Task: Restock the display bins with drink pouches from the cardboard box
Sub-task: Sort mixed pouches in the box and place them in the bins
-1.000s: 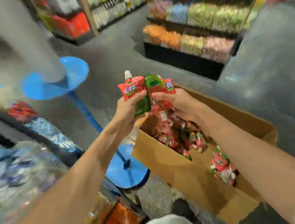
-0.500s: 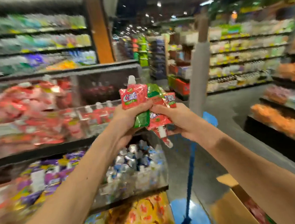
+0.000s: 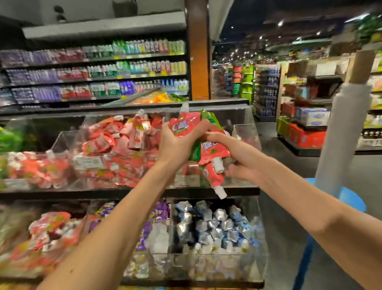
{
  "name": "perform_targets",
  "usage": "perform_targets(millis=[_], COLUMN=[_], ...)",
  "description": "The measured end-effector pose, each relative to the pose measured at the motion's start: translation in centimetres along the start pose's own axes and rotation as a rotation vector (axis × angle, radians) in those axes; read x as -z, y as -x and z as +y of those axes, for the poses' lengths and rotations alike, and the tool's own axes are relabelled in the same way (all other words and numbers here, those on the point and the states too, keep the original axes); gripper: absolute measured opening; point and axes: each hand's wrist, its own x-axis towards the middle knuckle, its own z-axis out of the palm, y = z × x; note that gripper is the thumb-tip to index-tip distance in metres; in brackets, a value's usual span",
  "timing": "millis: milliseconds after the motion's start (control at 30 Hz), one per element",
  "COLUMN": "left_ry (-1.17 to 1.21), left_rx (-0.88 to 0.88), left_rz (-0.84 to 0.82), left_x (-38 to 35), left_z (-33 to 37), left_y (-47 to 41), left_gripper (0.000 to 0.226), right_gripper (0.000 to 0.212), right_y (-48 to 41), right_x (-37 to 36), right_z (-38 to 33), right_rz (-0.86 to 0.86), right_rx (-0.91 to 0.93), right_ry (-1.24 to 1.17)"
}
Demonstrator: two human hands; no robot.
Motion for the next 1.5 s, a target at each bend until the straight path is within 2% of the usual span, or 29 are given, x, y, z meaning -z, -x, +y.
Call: perform_targets(millis=[67,133,200,300,367,433,467,567,633,733,800,933,1067,1133,1200,1233,1333,1433,1500], left_ry=[-0.143,-0.270,-0.294,-0.198,-0.110,-0.001,0.066,0.177,0.130,0.112,0.041,-0.305,-0.560,-0.670,-0.784,-0.826,-0.848,-0.816,-0.800], left_rx=[0.001,0.008,0.001,-0.024,-0.043,-0.012,0.009,0.051,0.060,0.076,0.036,-0.065,-0.031,0.001,0.016,0.033,0.091,0.109,0.106], left_rz=[-0.073,-0.161,-0.278,-0.386,-0.364,-0.301,-0.284,-0.306,-0.334,-0.328,-0.321,-0.413,-0.596,-0.698,-0.750,-0.777,-0.857,-0.901,-0.934], left_x=[0.9,1.6,1.9,2.1,2.1,1.8,1.4,0.2,-0.7,-2.4,-3.9,-6.8,-8.5,-9.0,-9.4,-9.5,-9.7,-9.3,-8.8], left_z=[0.6,0.8,1.4,1.3,0.6,-0.2,-0.7,-1.8,-2.3,-3.3,-4.0,-6.2,-7.5,-8.0,-8.5,-8.8,-9.8,-10.1,-9.9], left_y=[-1.8,-3.6,-5.2,-8.3,-10.0,-11.6,-12.4,-14.1,-14.5,-15.6,-16.5,-18.4,-19.2,-19.5,-20.0,-20.2,-20.4,-20.5,-20.4], left_gripper=[0.132,0.139,0.124,0.096,0.087,0.095,0.091,0.056,0.035,0.025,0.026,0.017,0.023,0.039,0.047,0.043,0.027,0.026,0.017], right_gripper=[0.051,0.038,0.026,0.029,0.029,0.027,0.030,0.042,0.034,0.025,0.030,0.060,0.047,0.047,0.057,0.068,0.096,0.105,0.098], right_y=[-1.0,-2.1,-3.1,-4.4,-5.0,-5.8,-6.2,-7.4,-8.2,-9.7,-10.8,-12.4,-12.9,-13.3,-13.7,-14.0,-14.6,-14.9,-15.0], right_x=[-0.2,-0.2,-0.3,-0.1,0.3,1.2,1.8,3.6,4.8,6.8,7.7,8.8,9.4,9.8,9.8,9.8,9.6,9.4,9.3], right_z=[-1.6,-3.0,-4.1,-5.1,-5.4,-5.4,-5.3,-5.1,-5.2,-5.5,-6.0,-7.0,-7.3,-7.1,-6.7,-6.5,-6.0,-5.4,-5.1], right_rz=[0.006,0.026,0.057,0.119,0.131,0.160,0.182,0.219,0.238,0.249,0.256,0.282,0.264,0.257,0.259,0.273,0.277,0.279,0.283], right_rx=[0.003,0.009,0.031,0.044,0.054,0.065,0.062,0.017,0.017,0.058,0.074,0.083,0.097,0.092,0.079,0.061,0.036,0.016,0.004], right_ry=[0.018,0.044,0.063,0.103,0.119,0.136,0.136,0.106,0.082,0.066,0.074,0.129,0.175,0.204,0.249,0.277,0.288,0.264,0.260])
